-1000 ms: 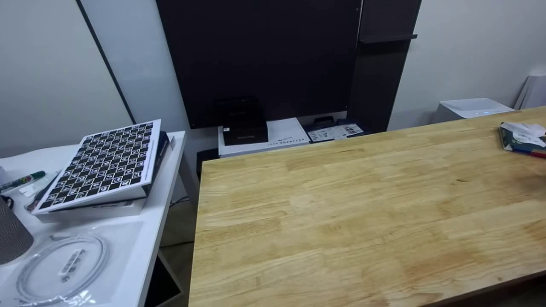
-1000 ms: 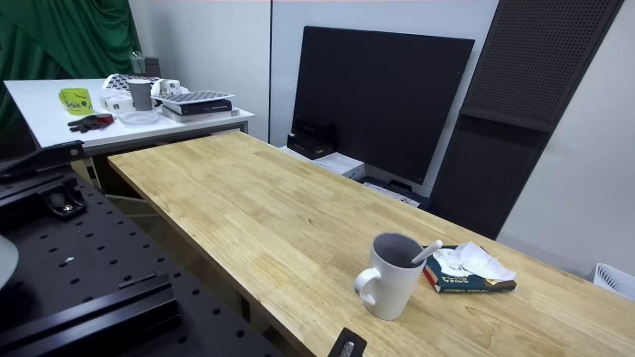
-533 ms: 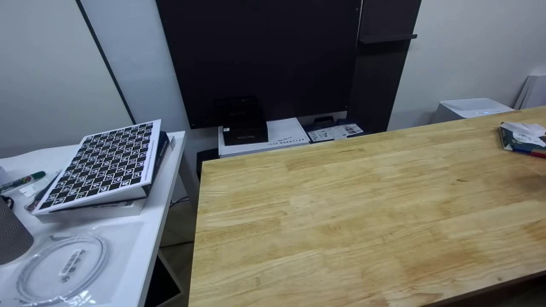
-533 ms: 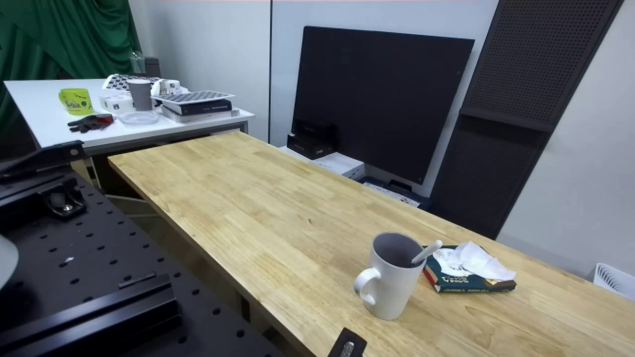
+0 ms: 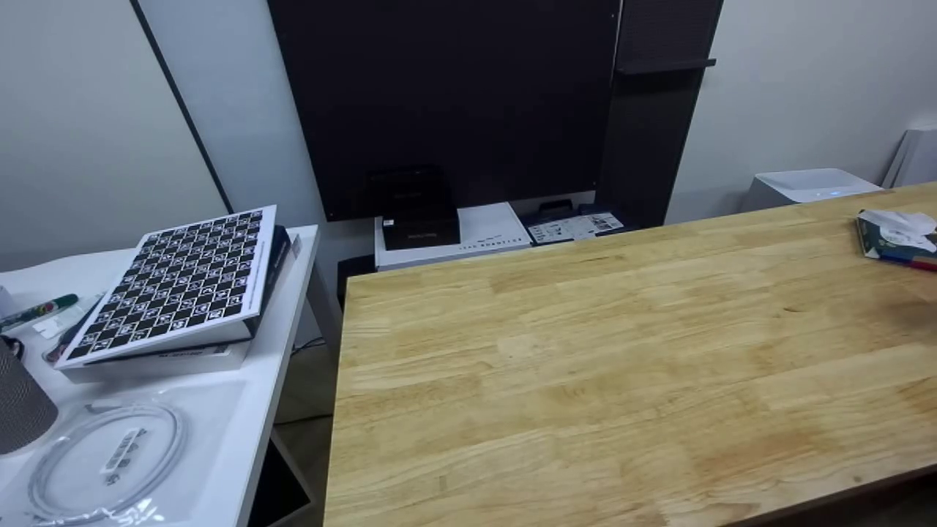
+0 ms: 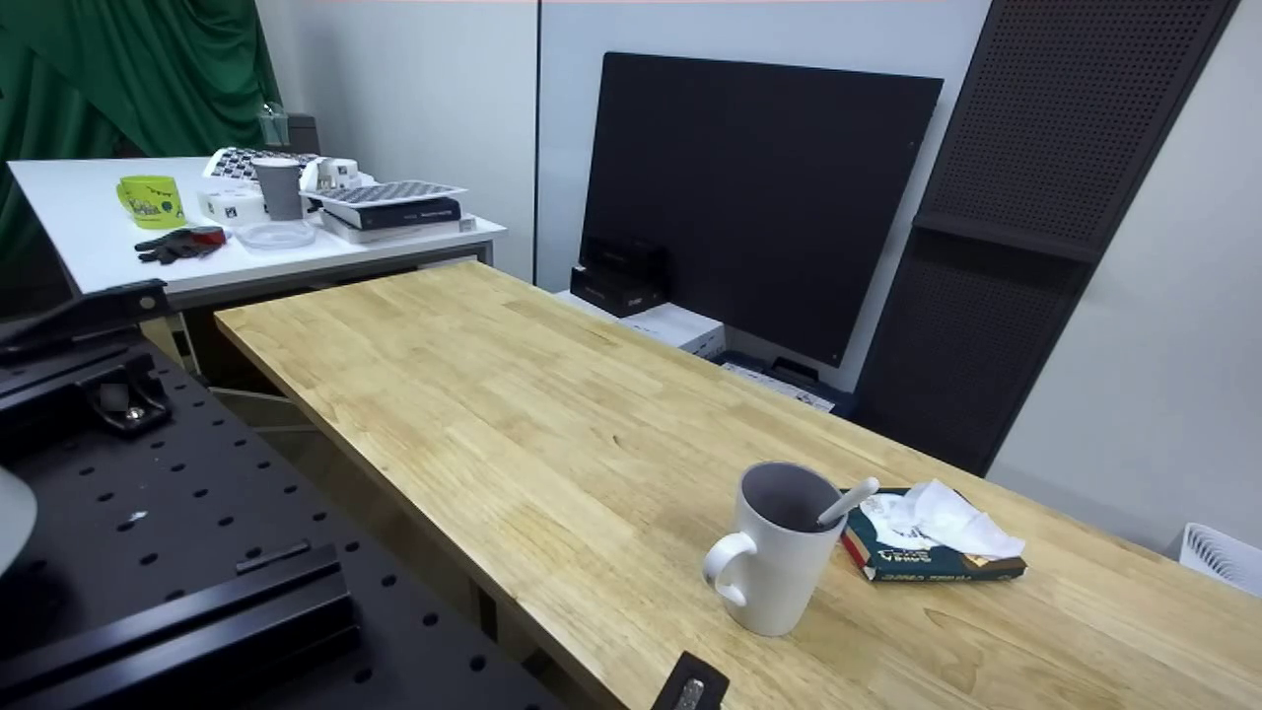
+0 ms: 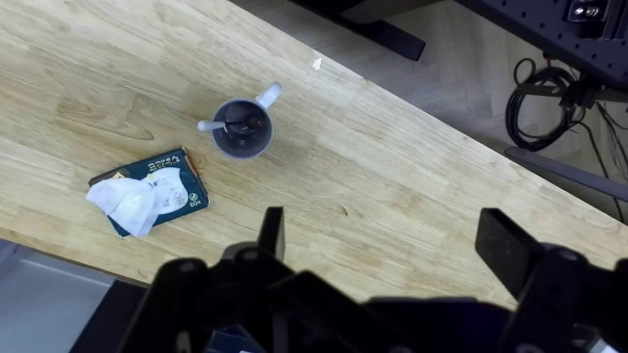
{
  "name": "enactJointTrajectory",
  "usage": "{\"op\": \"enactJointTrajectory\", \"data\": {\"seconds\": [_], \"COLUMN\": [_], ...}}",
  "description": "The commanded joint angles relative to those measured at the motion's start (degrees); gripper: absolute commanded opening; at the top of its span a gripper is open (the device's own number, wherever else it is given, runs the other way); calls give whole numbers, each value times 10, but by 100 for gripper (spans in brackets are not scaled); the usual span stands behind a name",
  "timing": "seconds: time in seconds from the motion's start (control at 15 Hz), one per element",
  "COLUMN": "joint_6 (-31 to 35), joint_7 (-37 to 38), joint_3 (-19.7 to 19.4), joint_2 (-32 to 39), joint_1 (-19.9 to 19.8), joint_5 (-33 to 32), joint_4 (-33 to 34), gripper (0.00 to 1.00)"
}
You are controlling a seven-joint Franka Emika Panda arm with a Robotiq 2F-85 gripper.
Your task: Remove the spoon from the mug and put it on the table
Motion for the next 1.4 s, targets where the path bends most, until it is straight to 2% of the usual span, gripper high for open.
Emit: {"op": "enactJointTrajectory", "data": {"seconds": [0.0,0.27,0.67,1.33], "joint_6": [-2,13,93,101], "joint_7": [-28,-47,-30,-35], "joint_3": [-9,-15,-3,6], "joint_2": [56,103,147,150], "joint_1": [-26,-55,-83,-92], "joint_5": [16,28,26,24], "joint_4": [33,47,55,47], "gripper": [100,100,100,100]}}
